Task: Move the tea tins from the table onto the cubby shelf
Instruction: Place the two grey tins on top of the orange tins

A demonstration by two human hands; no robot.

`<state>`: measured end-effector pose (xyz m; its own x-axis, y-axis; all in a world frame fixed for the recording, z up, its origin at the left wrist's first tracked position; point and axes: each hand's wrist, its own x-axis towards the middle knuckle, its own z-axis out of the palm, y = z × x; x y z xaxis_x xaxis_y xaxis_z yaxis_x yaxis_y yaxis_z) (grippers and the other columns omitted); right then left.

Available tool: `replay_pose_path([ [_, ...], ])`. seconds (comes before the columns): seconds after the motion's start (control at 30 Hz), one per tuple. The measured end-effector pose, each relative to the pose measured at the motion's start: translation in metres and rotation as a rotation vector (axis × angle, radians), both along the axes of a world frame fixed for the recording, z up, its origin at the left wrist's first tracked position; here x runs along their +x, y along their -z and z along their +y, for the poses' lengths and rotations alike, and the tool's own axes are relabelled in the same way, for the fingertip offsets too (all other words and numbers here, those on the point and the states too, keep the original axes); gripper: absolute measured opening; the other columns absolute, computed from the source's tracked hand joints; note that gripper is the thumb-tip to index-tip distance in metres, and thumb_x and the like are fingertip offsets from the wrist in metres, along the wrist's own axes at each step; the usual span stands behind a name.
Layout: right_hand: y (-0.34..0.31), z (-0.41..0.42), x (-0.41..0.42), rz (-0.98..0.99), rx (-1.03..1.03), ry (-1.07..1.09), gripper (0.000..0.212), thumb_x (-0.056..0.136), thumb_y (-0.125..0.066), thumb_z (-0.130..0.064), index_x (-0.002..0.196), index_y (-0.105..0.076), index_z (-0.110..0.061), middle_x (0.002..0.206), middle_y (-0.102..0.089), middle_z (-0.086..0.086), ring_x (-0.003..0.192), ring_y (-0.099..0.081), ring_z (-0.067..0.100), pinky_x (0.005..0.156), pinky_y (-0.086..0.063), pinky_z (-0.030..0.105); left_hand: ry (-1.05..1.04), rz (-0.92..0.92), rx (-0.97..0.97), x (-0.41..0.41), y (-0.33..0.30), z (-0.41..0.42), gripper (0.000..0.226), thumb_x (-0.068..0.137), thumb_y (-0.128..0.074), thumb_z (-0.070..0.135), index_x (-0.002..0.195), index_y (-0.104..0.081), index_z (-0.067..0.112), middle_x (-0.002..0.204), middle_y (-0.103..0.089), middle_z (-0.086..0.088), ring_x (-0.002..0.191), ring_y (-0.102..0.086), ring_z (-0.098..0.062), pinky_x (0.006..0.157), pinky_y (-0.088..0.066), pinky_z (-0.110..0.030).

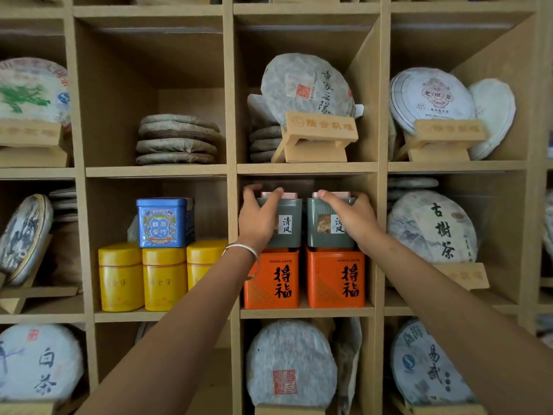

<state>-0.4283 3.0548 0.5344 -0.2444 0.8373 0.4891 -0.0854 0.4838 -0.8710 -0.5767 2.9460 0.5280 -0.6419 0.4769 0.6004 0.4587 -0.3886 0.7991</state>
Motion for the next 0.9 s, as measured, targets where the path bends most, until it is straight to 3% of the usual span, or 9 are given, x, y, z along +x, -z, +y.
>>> replay_pose_path([
  [0.1,0.001,0.002,-0.002,0.013,-0.004,0.007,0.082,0.059,-0.078,-0.061,0.12,-0.048,-0.014,0.103,-0.066,0.003,0.087,-0.067,0.018,0.078,-0.056,0.036,-0.113,0.134,0.016,0.003,-0.003,0.002,0.044,0.088,-0.061,0.044,0.126,-0.047,0.026,0.116,-0.056,-0.003,0.102,-0.059,-0.018,0.088,-0.053,-0.04],
  [0.17,0.0,0.003,-0.003,0.031,-0.016,-0.014,0.074,0.061,-0.078,-0.057,0.116,-0.051,-0.015,0.101,-0.067,0.003,0.085,-0.068,0.018,0.074,-0.057,0.035,-0.191,0.229,0.045,0.005,-0.006,0.002,0.038,0.089,-0.061,0.04,0.123,-0.053,0.025,0.118,-0.053,0.0,0.106,-0.056,-0.016,0.092,-0.051,-0.041],
  [0.33,-0.001,0.008,-0.002,0.018,-0.025,-0.056,0.068,0.065,-0.076,-0.055,0.114,-0.056,-0.013,0.099,-0.07,0.006,0.082,-0.07,0.019,0.077,-0.059,0.038,-0.25,0.576,-0.06,0.001,-0.009,0.0,0.015,0.091,-0.058,0.032,0.104,-0.063,0.024,0.105,-0.058,0.004,0.106,-0.055,-0.02,0.09,-0.05,-0.045],
  [0.53,0.0,0.006,0.0,-0.018,0.02,0.005,0.061,0.07,-0.07,-0.058,0.109,-0.054,-0.014,0.095,-0.069,0.004,0.079,-0.069,0.017,0.065,-0.054,0.031,-0.389,0.742,-0.148,-0.008,-0.01,-0.003,0.019,0.095,-0.051,0.028,0.109,-0.06,0.019,0.106,-0.061,-0.006,0.107,-0.053,-0.025,0.089,-0.047,-0.036],
  [0.6,-0.001,0.004,0.0,-0.054,0.065,0.071,0.062,0.073,-0.068,-0.058,0.114,-0.048,-0.016,0.103,-0.066,0.004,0.087,-0.066,0.018,0.069,-0.053,0.033,-0.419,0.785,-0.154,-0.009,-0.009,-0.004,0.02,0.096,-0.049,0.026,0.111,-0.059,0.018,0.11,-0.062,-0.006,0.11,-0.051,-0.024,0.09,-0.042,-0.034],
  [0.73,-0.003,0.002,0.0,-0.148,0.296,0.23,0.075,0.082,-0.063,-0.051,0.139,-0.035,-0.011,0.131,-0.051,0.011,0.116,-0.053,0.026,0.093,-0.047,0.037,-0.423,0.861,-0.164,-0.007,-0.008,-0.006,0.028,0.096,-0.048,0.028,0.12,-0.058,0.019,0.118,-0.061,-0.005,0.115,-0.049,-0.023,0.096,-0.041,-0.036],
  [0.83,-0.003,-0.002,0.008,-0.236,0.628,0.337,0.065,0.086,-0.062,-0.042,0.138,-0.04,-0.01,0.135,-0.047,0.013,0.124,-0.045,0.026,0.095,-0.036,0.029,-0.427,0.913,-0.17,-0.007,-0.01,-0.009,0.03,0.095,-0.051,0.03,0.122,-0.058,0.019,0.12,-0.061,-0.004,0.117,-0.049,-0.023,0.099,-0.041,-0.037],
  [0.9,-0.003,-0.003,0.016,-0.363,0.819,0.363,0.06,0.085,-0.062,-0.038,0.135,-0.044,-0.011,0.133,-0.047,0.013,0.124,-0.044,0.028,0.098,-0.036,0.033,-0.422,0.946,-0.184,-0.007,-0.011,-0.011,0.031,0.094,-0.053,0.03,0.122,-0.058,0.019,0.119,-0.061,-0.004,0.116,-0.05,-0.024,0.099,-0.041,-0.038],
])
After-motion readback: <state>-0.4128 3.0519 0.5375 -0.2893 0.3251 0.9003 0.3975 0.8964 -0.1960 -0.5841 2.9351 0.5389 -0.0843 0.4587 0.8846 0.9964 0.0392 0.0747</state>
